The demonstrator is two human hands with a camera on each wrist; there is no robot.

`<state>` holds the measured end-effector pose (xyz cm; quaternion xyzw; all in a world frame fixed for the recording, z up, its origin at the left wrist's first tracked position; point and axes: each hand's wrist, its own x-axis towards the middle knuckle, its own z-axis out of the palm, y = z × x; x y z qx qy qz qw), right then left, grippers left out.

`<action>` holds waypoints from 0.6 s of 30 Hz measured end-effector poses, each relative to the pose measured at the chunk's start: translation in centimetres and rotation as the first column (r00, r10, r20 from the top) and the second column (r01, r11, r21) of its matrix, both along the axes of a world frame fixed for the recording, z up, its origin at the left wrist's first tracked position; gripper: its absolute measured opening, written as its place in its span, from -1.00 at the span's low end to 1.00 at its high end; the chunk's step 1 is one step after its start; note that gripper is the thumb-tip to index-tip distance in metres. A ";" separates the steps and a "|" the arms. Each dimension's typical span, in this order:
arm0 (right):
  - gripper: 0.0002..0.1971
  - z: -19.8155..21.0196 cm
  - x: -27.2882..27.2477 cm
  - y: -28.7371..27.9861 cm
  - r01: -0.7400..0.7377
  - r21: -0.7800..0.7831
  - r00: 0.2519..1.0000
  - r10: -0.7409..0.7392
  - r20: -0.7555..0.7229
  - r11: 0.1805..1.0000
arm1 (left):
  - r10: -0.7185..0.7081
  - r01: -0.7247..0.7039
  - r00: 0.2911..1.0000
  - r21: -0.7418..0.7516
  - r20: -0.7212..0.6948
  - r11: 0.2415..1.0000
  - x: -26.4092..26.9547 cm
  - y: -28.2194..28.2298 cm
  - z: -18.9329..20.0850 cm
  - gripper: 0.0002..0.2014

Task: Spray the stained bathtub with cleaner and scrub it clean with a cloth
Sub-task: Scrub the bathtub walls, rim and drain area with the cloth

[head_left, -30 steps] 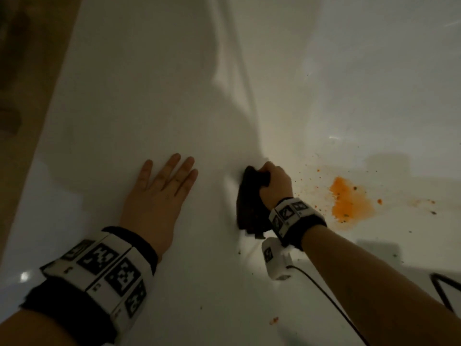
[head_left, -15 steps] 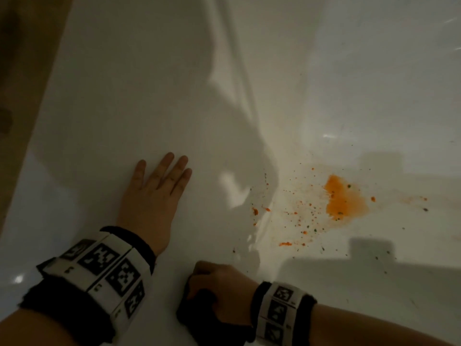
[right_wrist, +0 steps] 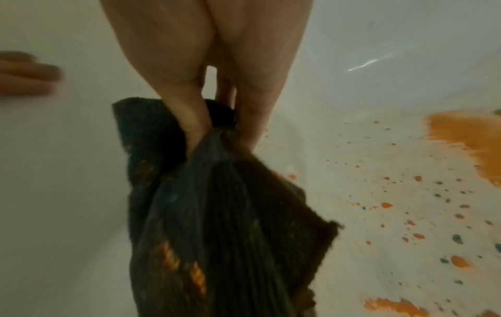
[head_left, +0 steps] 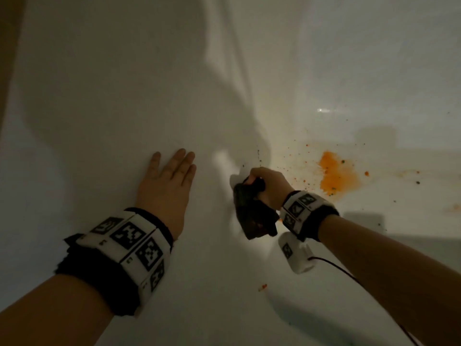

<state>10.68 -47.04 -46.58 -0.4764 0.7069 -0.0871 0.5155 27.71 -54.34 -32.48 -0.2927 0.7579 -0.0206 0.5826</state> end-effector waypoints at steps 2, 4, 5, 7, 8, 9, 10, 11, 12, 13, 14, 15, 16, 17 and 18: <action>-0.77 1.9 0.7 1.9 -0.188 0.145 0.967 0.157 0.203 0.971 | -0.019 0.019 1.000 -0.009 0.003 1.000 0.1 0.2 -0.2 0.03; -0.86 3.7 2.2 5.1 -0.482 0.260 0.830 0.341 0.442 0.837 | -0.017 0.017 1.000 -0.012 0.001 1.000 0.0 0.2 -0.3 0.03; -0.84 4.1 3.2 6.8 -0.640 0.227 0.720 0.470 0.511 0.734 | -0.009 0.009 1.000 -0.011 0.001 1.000 0.0 0.1 -0.2 0.03; -0.72 3.8 4.9 9.8 -0.839 0.097 0.497 0.681 0.538 0.535 | -0.002 0.003 1.000 -0.008 0.004 1.000 -0.2 0.1 -0.3 0.03; -0.68 3.2 5.4 10.8 -0.876 0.074 0.440 0.729 0.524 0.476 | -0.005 0.005 1.000 -0.009 0.007 1.000 -0.2 0.1 -0.3 0.02; -0.67 2.5 5.7 11.3 -0.883 0.068 0.431 0.748 0.505 0.464 | -0.011 0.011 1.000 -0.008 0.008 1.000 -0.3 0.1 -0.3 0.01; -0.68 1.8 5.7 11.5 -0.876 0.061 0.447 0.756 0.479 0.479 | -0.015 0.015 1.000 -0.004 0.008 1.000 -0.3 0.1 -0.4 0.00; -0.72 1.2 5.6 11.6 -0.855 0.050 0.483 0.755 0.444 0.517 | -0.018 0.018 1.000 -0.002 0.008 1.000 -0.3 0.1 -0.3 -0.01; -0.77 0.7 5.4 11.7 -0.825 0.048 0.532 0.747 0.399 0.562 | -0.022 0.022 1.000 -0.001 0.005 1.000 -0.4 0.1 -0.3 -0.01; -0.81 0.1 5.1 11.8 -0.792 0.041 0.582 0.733 0.351 0.609 | -0.022 0.022 1.000 0.000 0.002 1.000 -0.4 0.1 -0.3 -0.01; -0.82 -0.2 4.8 11.8 -0.766 0.048 0.622 0.721 0.305 0.640 | -0.020 0.020 1.000 0.001 -0.003 1.000 -0.5 0.1 -0.4 -0.01; -0.80 -0.8 4.6 11.8 -0.738 0.058 0.661 0.704 0.259 0.672 | -0.017 0.017 1.000 0.002 -0.009 1.000 -0.7 0.0 -0.4 0.00; -0.78 -1.2 4.3 11.7 -0.706 0.084 0.703 0.682 0.202 0.703 | -0.012 0.012 1.000 0.003 -0.012 1.000 -0.8 0.0 -0.4 0.00; -0.75 -1.7 4.0 11.4 -0.667 0.119 0.745 0.654 0.132 0.736 | -0.007 0.007 1.000 0.004 -0.011 1.000 -0.9 0.0 -0.4 0.00; -0.72 -2.2 3.5 10.9 -0.618 0.168 0.784 0.618 0.059 0.768 | -0.005 0.005 1.000 0.003 -0.008 1.000 -1.0 0.1 -0.3 0.00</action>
